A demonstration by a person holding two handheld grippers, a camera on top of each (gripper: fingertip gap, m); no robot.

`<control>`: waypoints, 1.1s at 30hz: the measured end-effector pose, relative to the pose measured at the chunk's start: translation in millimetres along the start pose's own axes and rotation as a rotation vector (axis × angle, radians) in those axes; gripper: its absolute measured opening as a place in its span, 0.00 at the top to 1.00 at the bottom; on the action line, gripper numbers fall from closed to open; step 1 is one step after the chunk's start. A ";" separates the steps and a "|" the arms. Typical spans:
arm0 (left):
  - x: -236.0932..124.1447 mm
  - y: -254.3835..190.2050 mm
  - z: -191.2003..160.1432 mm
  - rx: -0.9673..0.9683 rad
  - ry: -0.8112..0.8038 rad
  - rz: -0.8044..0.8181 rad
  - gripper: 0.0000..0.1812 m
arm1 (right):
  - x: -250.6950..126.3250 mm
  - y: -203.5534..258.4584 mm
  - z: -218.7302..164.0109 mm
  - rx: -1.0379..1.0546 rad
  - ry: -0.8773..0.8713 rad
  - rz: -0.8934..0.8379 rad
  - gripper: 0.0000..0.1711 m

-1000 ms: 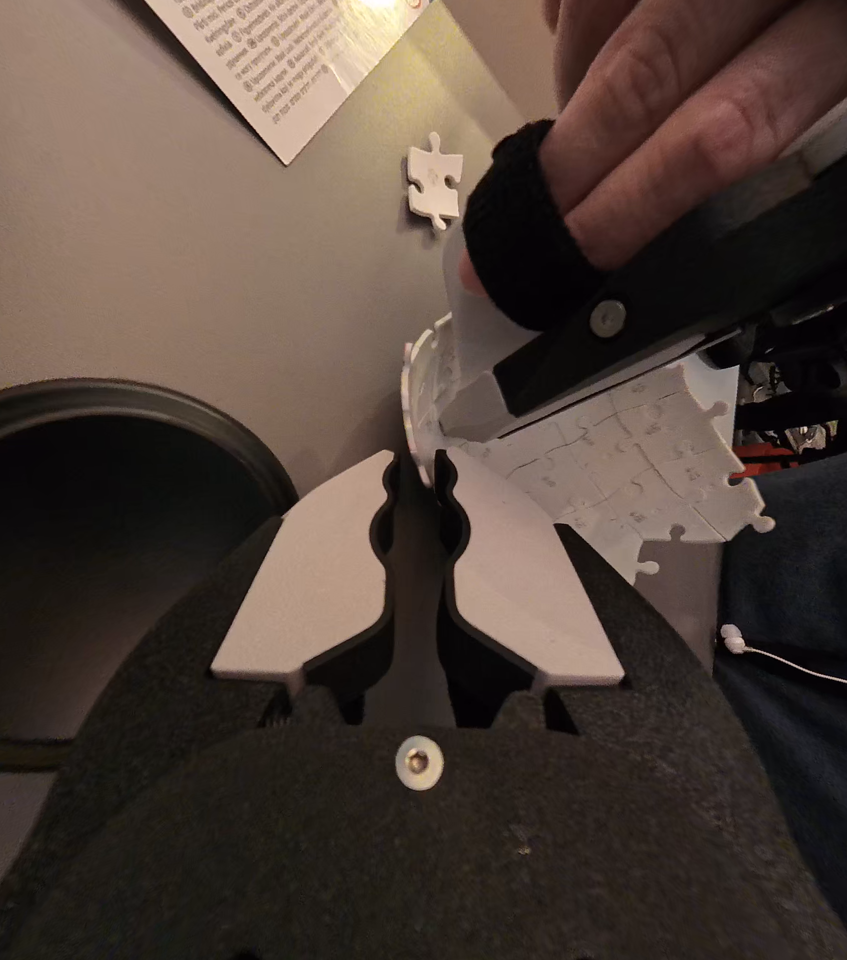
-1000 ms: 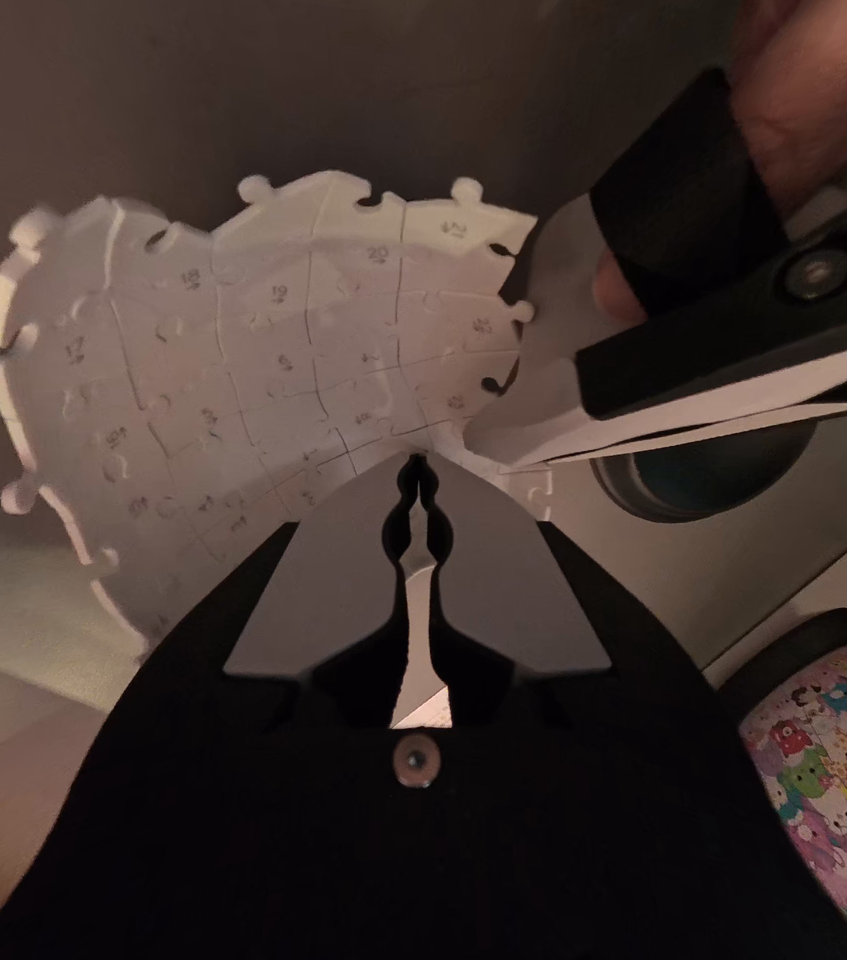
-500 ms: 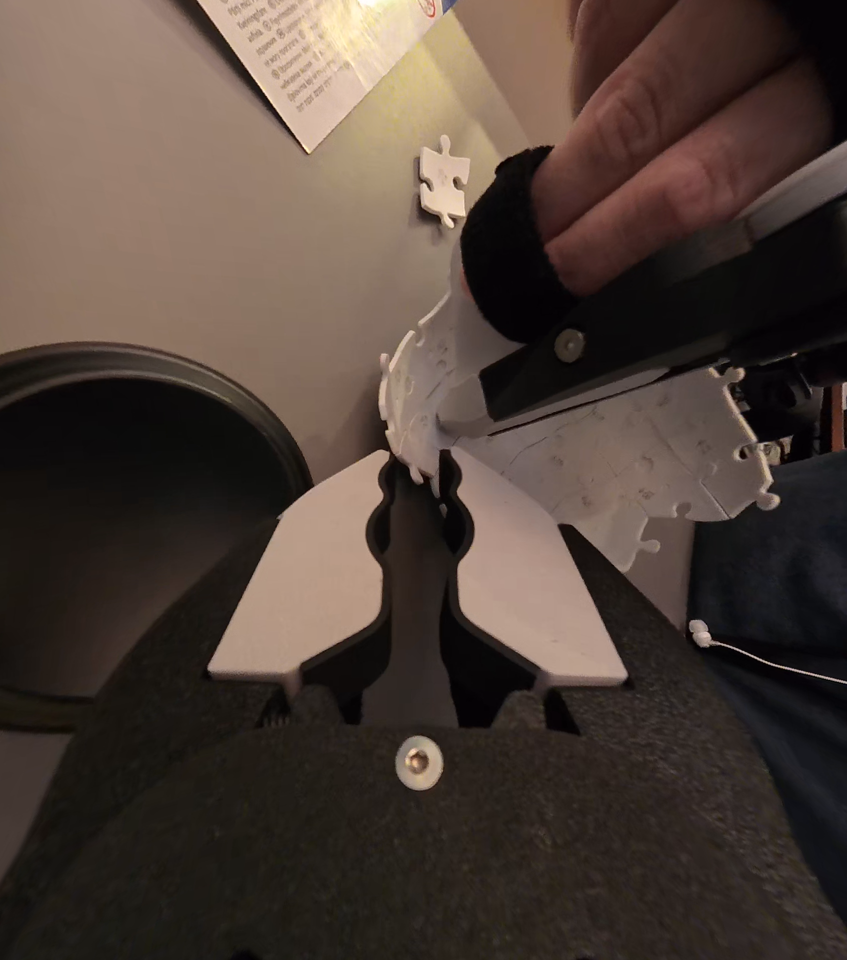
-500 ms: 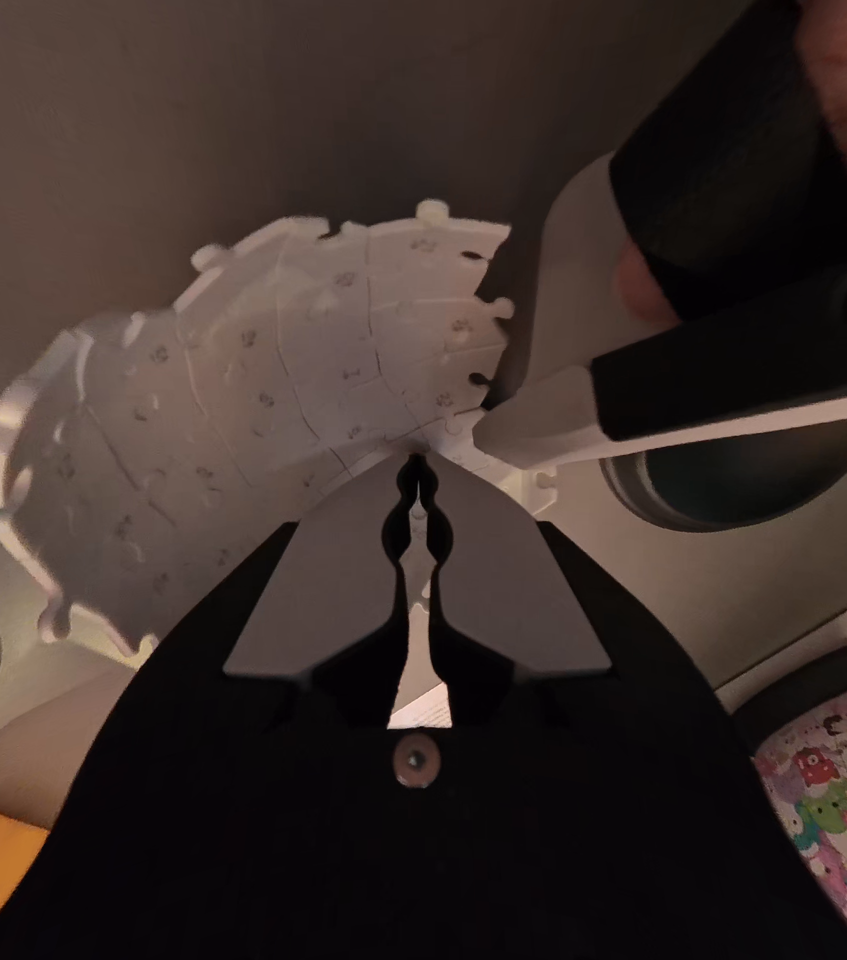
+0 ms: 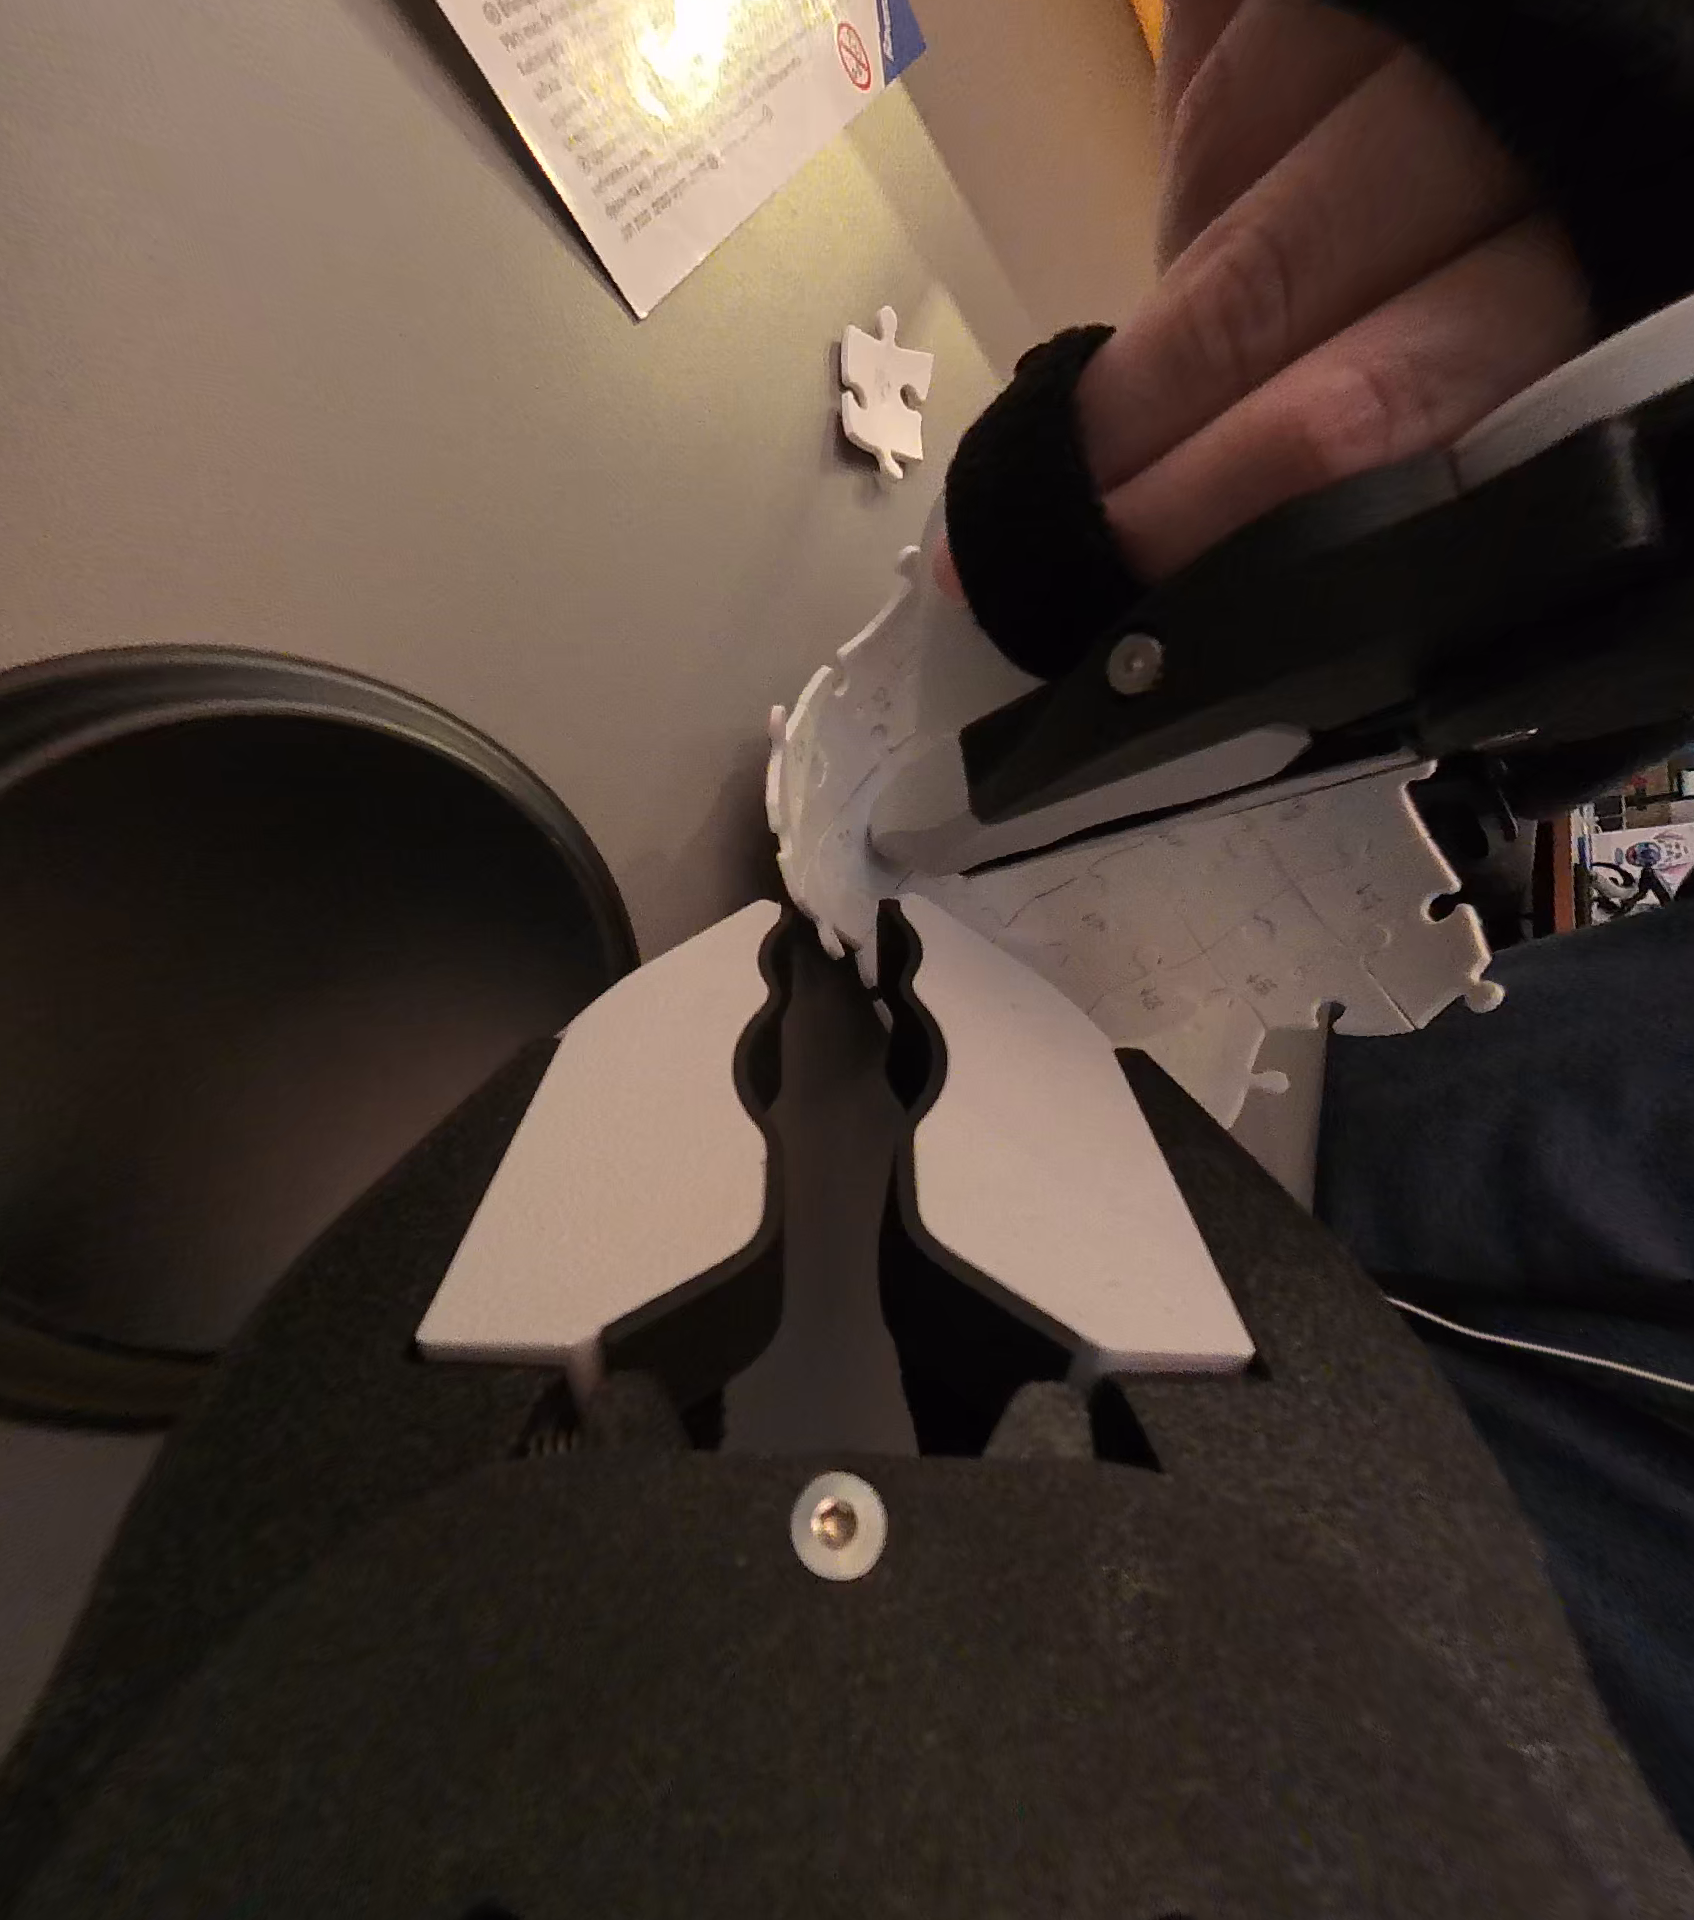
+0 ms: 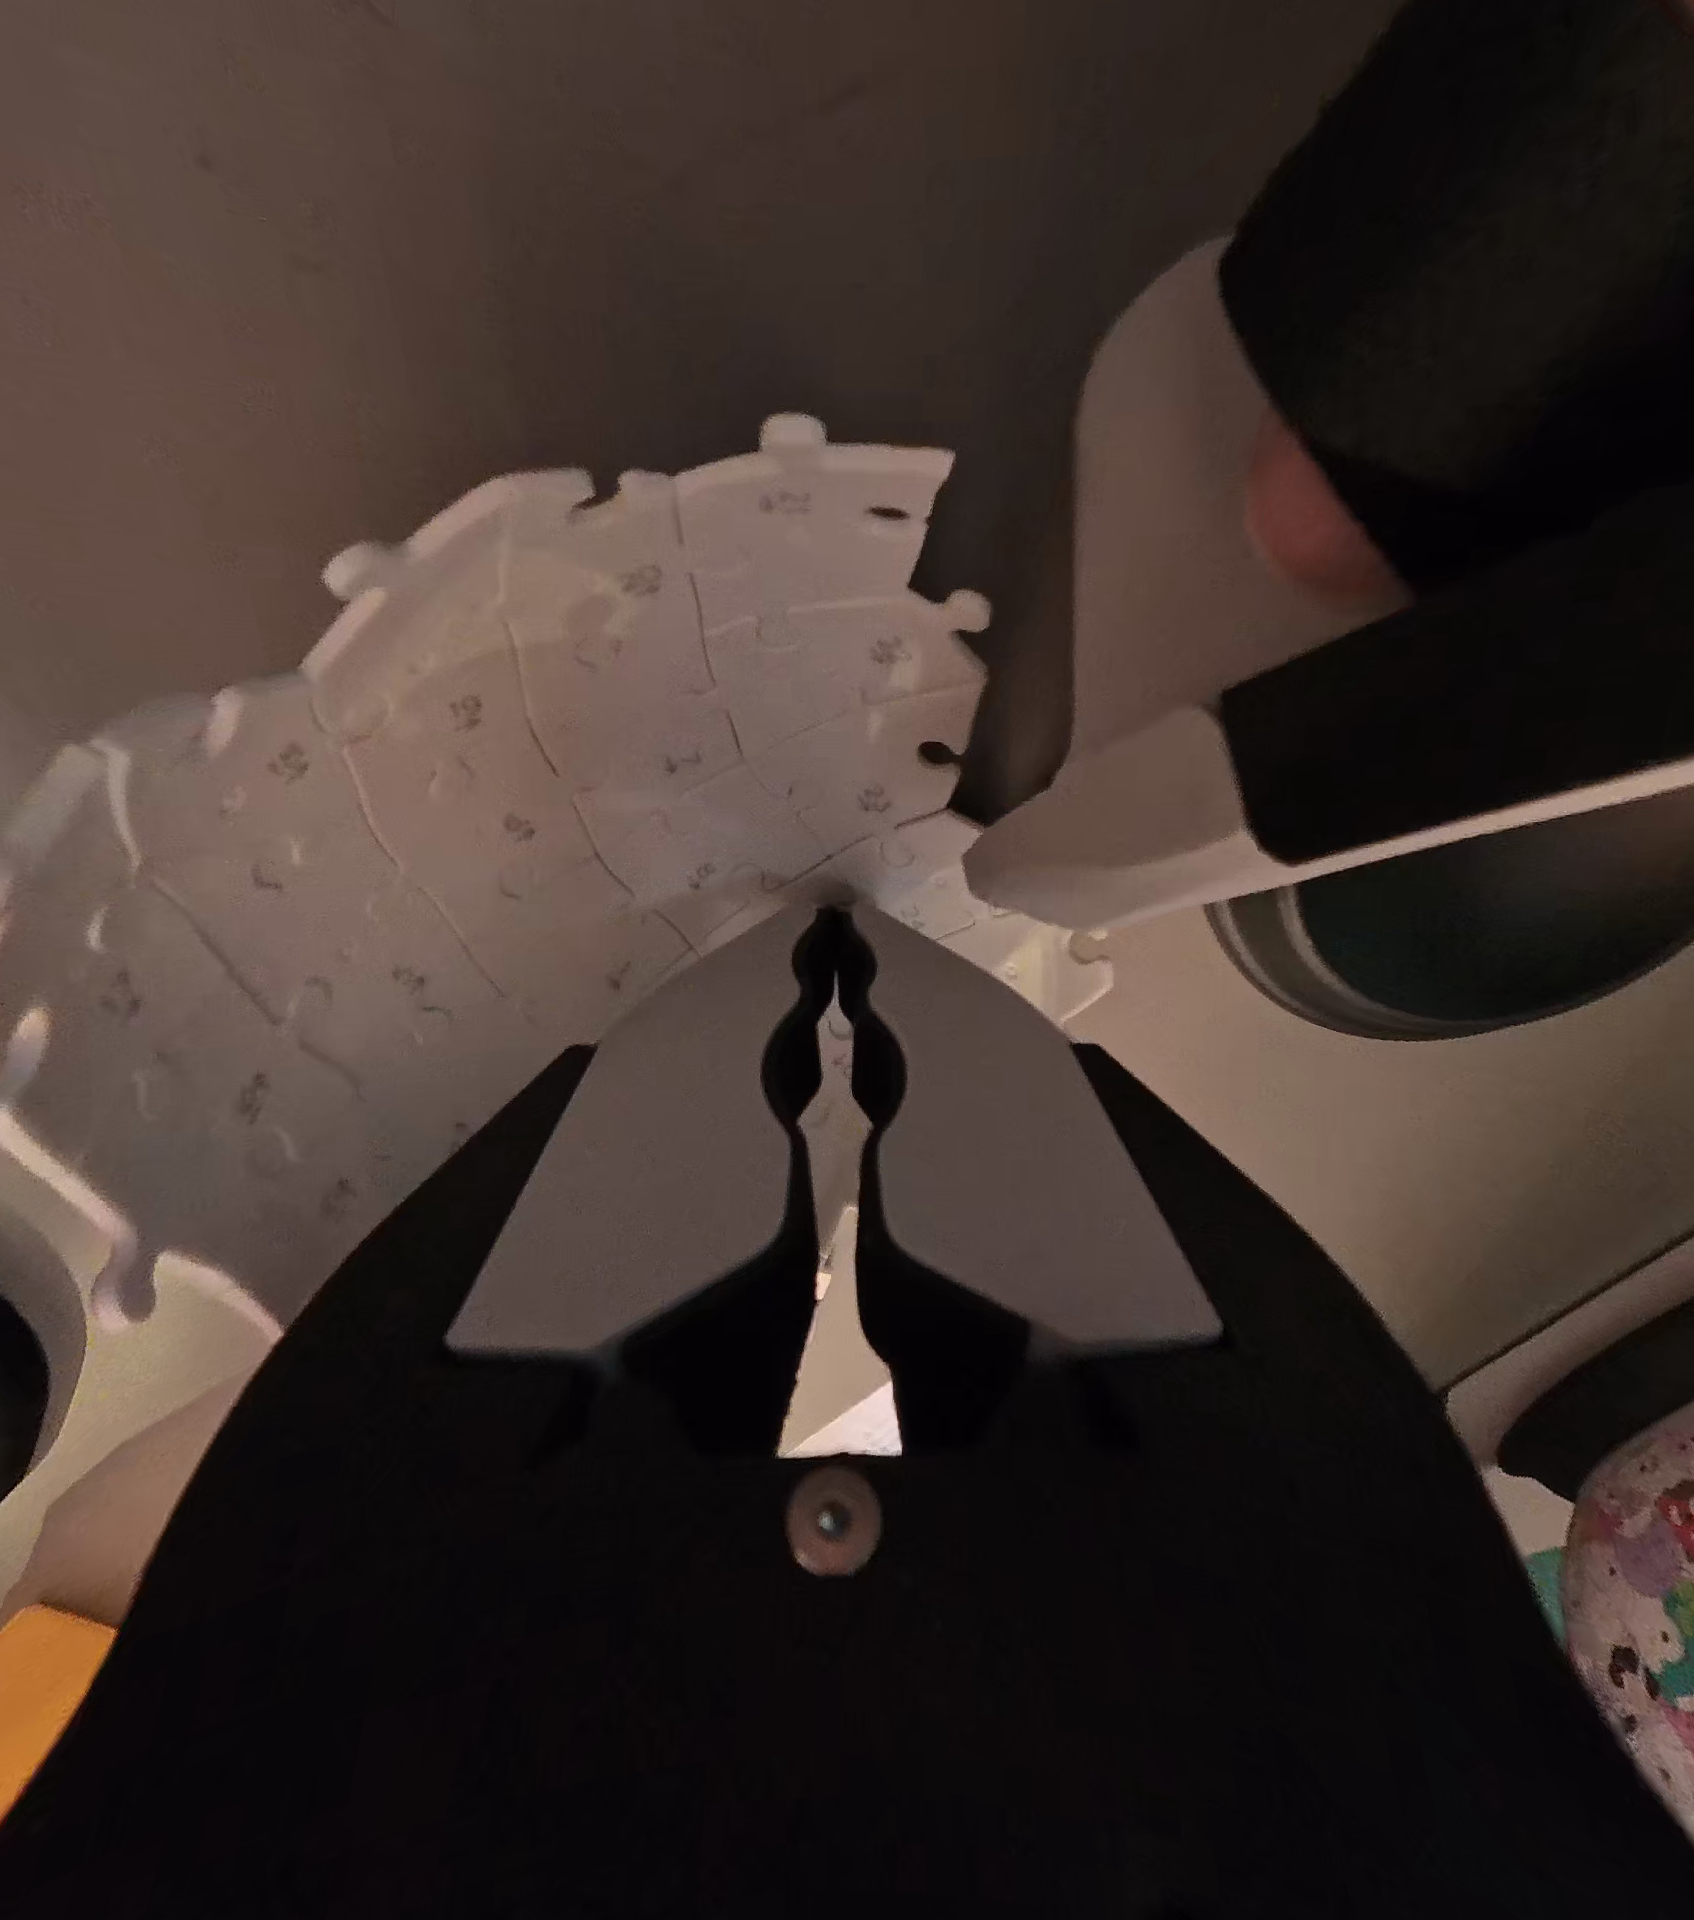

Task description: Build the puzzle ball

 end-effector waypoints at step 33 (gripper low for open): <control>2.9 -32.4 3.0 0.084 -0.015 -0.023 0.92 | -51.8 42.0 -101.4 0.784 -0.675 -0.478 0.85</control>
Point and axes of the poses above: each gripper's, where its closed fingertips meet, x out along the fingers, z out of its top, y = z × x across the jaws, the point moved 3 cm from there along -x, back along the fingers, and after that the axes turned 10 degrees about z, right-handed, at the moved point
